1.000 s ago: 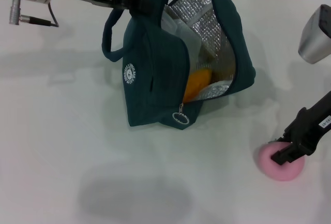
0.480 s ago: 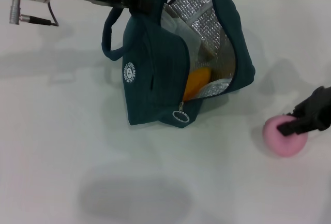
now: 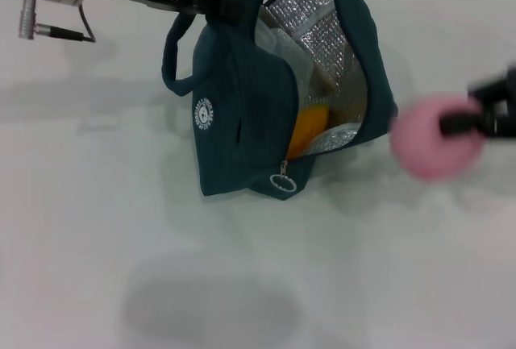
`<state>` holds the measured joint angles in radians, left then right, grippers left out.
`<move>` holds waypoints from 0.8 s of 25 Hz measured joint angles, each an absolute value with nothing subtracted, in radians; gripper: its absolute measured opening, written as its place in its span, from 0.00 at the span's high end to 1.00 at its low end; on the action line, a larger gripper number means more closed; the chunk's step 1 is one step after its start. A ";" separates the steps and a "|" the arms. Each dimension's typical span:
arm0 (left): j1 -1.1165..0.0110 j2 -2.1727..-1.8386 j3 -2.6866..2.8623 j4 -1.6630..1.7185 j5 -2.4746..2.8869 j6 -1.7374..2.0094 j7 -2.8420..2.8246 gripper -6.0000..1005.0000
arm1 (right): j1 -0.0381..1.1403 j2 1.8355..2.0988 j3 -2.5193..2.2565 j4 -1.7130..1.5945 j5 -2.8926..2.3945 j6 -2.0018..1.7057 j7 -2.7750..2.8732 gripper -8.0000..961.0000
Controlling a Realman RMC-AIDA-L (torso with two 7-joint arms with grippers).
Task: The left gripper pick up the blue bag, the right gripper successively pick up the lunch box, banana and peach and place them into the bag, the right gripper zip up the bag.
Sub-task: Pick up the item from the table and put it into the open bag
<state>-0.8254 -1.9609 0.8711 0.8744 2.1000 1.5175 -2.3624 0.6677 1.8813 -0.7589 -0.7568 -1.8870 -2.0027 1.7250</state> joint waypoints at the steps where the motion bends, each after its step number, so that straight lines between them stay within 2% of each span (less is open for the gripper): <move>1: -0.825 -1.961 0.871 0.874 2.100 1.517 -2.362 0.95 | 0.667 1.884 -0.757 -0.752 -1.833 -2.000 1.694 0.80; 4: -0.830 -1.969 0.873 0.882 2.098 1.521 -2.362 0.95 | 0.674 1.921 -0.757 -0.749 -1.728 -1.934 1.570 0.81; 7: -0.838 -1.971 0.874 0.883 2.097 1.529 -2.370 0.95 | 0.692 1.983 -0.767 -0.749 -1.709 -1.822 1.459 0.83; 9: -0.841 -1.971 0.874 0.883 2.097 1.539 -2.374 0.95 | 0.699 2.010 -0.800 -0.745 -1.720 -1.742 1.407 0.85; 12: -0.842 -1.972 0.874 0.884 2.097 1.544 -2.377 0.95 | 0.707 2.019 -0.918 -0.710 -1.719 -1.603 1.355 0.87; 20: -0.839 -1.974 0.870 0.884 2.097 1.545 -2.387 0.95 | 0.748 2.012 -1.074 -0.631 -1.780 -1.482 1.379 0.93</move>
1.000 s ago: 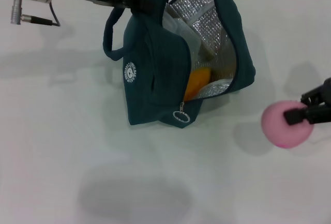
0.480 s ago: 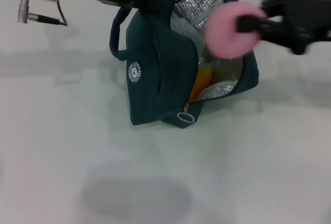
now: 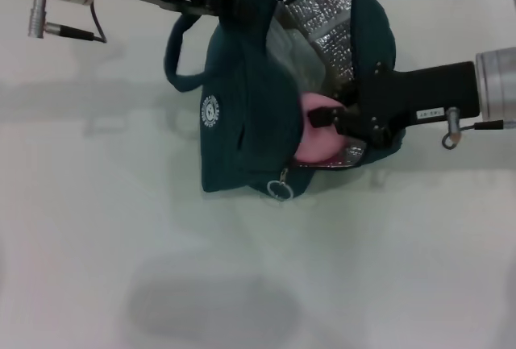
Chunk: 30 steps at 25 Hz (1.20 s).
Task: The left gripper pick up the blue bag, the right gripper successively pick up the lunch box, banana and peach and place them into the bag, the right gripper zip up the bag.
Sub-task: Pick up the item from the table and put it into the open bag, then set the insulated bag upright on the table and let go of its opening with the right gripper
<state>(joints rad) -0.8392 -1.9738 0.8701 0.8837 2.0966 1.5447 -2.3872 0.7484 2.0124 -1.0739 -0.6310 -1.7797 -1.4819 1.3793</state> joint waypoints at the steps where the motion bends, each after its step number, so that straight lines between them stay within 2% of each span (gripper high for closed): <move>1: -0.838 -1.975 0.870 0.884 2.097 1.545 -2.388 0.95 | 0.746 2.013 -1.075 -0.630 -1.781 -1.468 1.386 0.93; 5: -0.836 -1.976 0.870 0.884 2.097 1.545 -2.390 0.95 | 0.726 2.014 -1.075 -0.636 -1.781 -1.428 1.393 0.94; 15: -0.833 -1.977 0.872 0.879 2.096 1.545 -2.389 0.95 | 0.701 2.020 -1.073 -0.646 -1.760 -1.368 1.389 0.84; 24: -0.829 -1.979 0.873 0.877 2.097 1.545 -2.383 0.95 | 0.673 2.018 -1.065 -0.690 -1.667 -1.347 1.348 0.49; 27: -0.829 -1.979 0.872 0.877 2.098 1.544 -2.380 0.95 | 0.611 2.019 -1.054 -0.750 -1.593 -1.407 1.314 0.38; 30: -0.830 -1.979 0.874 0.876 2.100 1.540 -2.375 0.95 | 0.494 2.016 -1.050 -0.808 -1.448 -1.440 1.193 0.37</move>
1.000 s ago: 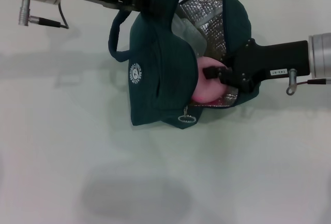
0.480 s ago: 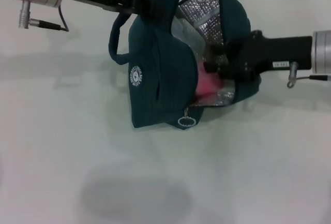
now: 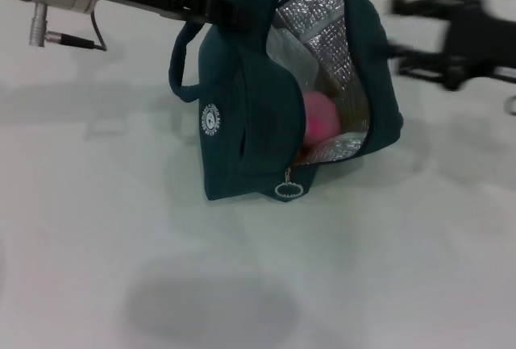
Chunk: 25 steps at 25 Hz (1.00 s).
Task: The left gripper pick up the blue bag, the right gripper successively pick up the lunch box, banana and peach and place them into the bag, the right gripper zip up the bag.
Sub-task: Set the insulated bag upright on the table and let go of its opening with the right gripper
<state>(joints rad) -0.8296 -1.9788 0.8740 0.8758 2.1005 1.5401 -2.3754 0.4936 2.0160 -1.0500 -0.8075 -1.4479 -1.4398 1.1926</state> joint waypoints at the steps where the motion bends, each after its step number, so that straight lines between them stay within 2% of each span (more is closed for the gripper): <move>1: -0.830 -1.979 0.874 0.876 2.101 1.540 -2.373 0.95 | 0.449 2.015 -1.046 -0.826 -1.403 -1.425 1.143 0.37; 5: -0.827 -1.979 0.874 0.875 2.106 1.539 -2.366 0.95 | 0.347 2.015 -1.025 -0.835 -1.348 -1.313 1.070 0.37; 9: -0.829 -1.979 0.871 0.873 2.108 1.536 -2.356 0.95 | 0.336 2.016 -1.024 -0.682 -1.349 -1.277 0.964 0.37; 15: -0.834 -1.981 0.872 0.873 2.108 1.526 -2.355 0.95 | 0.400 2.027 -1.031 -0.445 -1.250 -1.243 0.757 0.37; 25: -0.817 -1.981 0.870 0.862 2.106 1.525 -2.349 0.95 | 0.551 2.025 -1.073 -0.398 -1.189 -1.090 0.707 0.37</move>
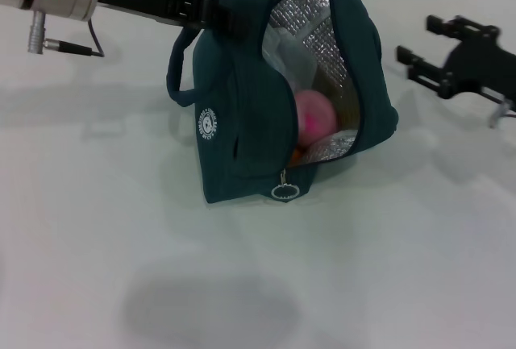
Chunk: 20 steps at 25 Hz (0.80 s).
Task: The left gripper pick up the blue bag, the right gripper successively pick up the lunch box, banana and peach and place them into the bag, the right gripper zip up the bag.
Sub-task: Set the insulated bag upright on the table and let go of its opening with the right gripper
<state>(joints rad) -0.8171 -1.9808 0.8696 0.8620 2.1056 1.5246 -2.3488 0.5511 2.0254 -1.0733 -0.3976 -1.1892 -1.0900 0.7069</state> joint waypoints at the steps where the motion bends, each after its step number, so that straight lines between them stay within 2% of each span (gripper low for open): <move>1: -0.817 -1.981 0.870 0.862 2.105 1.525 -2.349 0.95 | 0.573 2.025 -1.089 -0.389 -1.190 -1.059 0.707 0.37; 10: -0.817 -1.985 0.870 0.862 2.101 1.525 -2.349 0.95 | 0.716 2.029 -1.256 -0.362 -1.184 -0.844 0.720 0.37; 20: -0.801 -1.992 0.870 0.862 2.099 1.525 -2.339 0.95 | 0.732 2.025 -1.236 -0.396 -0.988 -0.714 0.625 0.37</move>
